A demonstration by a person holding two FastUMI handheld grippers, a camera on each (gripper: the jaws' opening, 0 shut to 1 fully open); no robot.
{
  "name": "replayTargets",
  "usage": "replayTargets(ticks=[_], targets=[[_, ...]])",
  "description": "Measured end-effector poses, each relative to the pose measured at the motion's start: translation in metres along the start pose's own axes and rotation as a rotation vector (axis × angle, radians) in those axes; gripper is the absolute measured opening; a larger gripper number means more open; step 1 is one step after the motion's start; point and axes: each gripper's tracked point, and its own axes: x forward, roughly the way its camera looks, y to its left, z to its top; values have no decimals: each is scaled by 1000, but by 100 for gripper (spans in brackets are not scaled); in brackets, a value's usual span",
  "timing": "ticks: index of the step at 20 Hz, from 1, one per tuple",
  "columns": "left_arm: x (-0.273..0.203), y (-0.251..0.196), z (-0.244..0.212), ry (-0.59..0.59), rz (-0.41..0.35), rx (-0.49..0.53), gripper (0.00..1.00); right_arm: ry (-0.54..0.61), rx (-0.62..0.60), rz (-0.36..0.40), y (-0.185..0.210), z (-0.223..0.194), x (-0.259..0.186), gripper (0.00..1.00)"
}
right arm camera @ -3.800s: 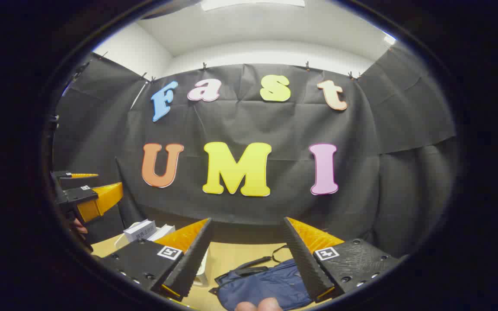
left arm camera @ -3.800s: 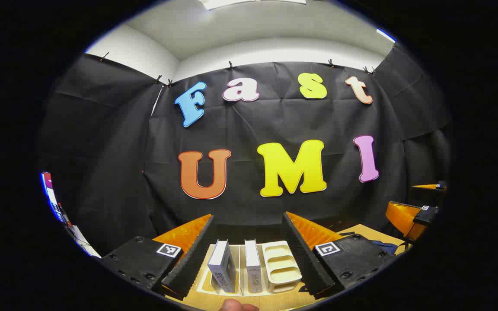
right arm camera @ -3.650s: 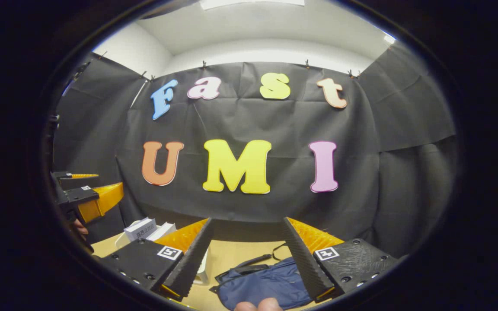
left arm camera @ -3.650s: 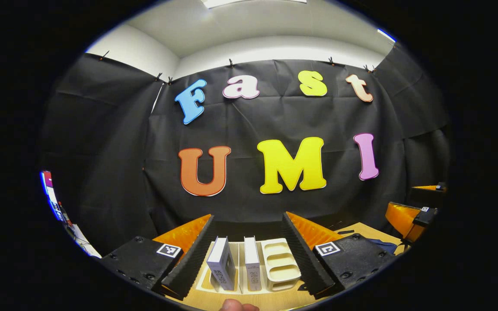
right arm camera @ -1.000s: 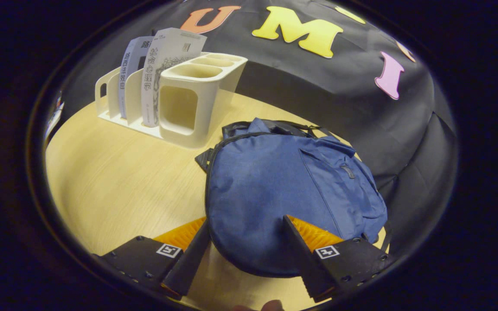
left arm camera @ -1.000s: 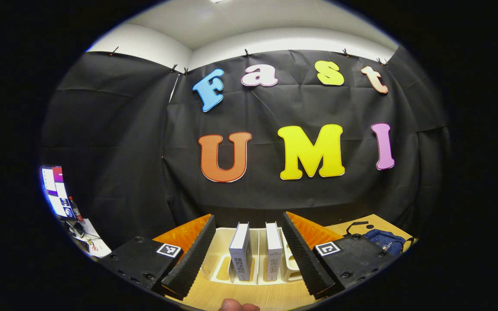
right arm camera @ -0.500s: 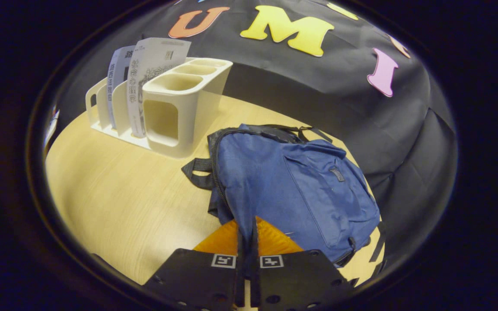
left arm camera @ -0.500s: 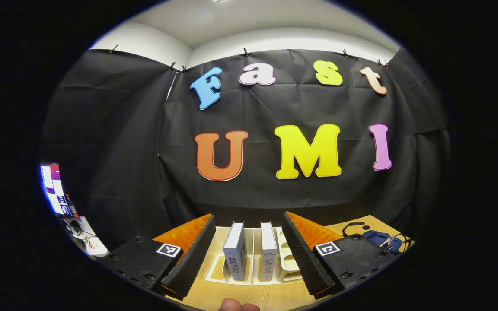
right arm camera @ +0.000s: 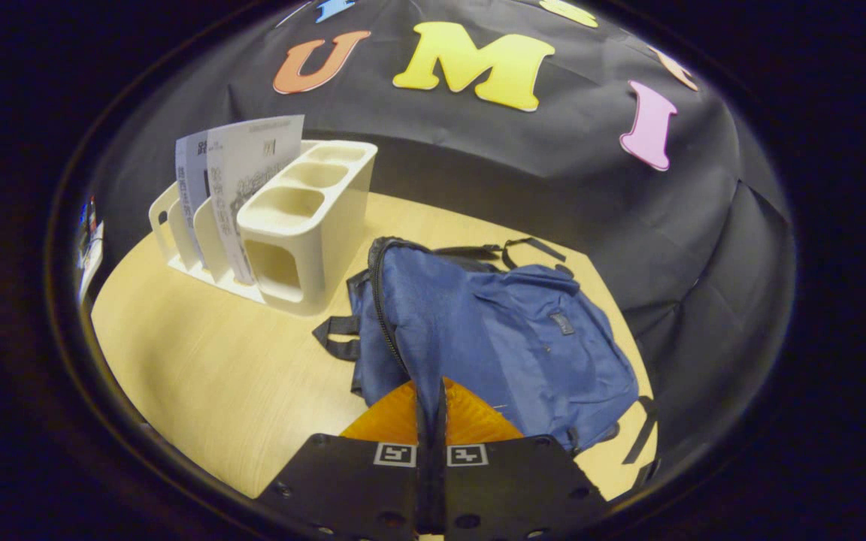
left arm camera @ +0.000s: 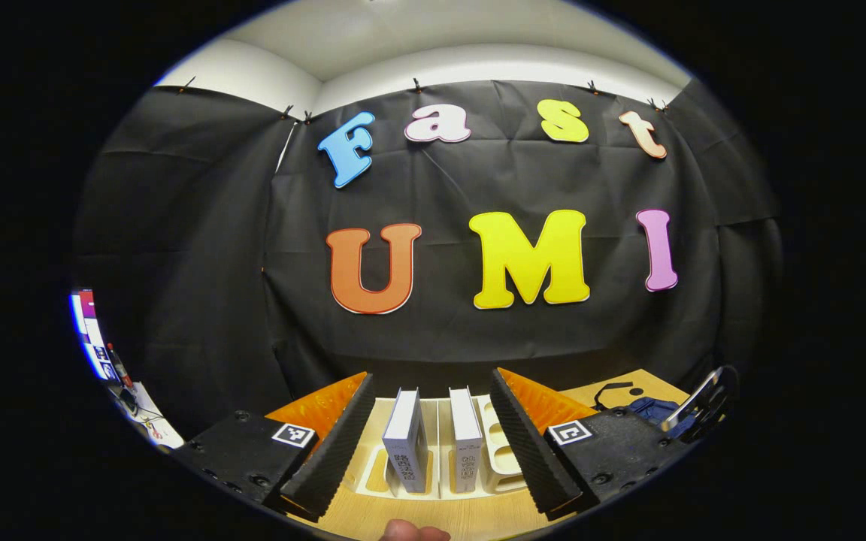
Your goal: Open the schoolbag, grab two books from the bookshelf and put them into the schoolbag.
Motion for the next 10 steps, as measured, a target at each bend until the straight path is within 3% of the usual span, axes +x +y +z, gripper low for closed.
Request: replayTargets(ticks=[10], targets=[[58,-17,2,147,-73,-32,97,-85,52,-99,-135,67,-39,0]])
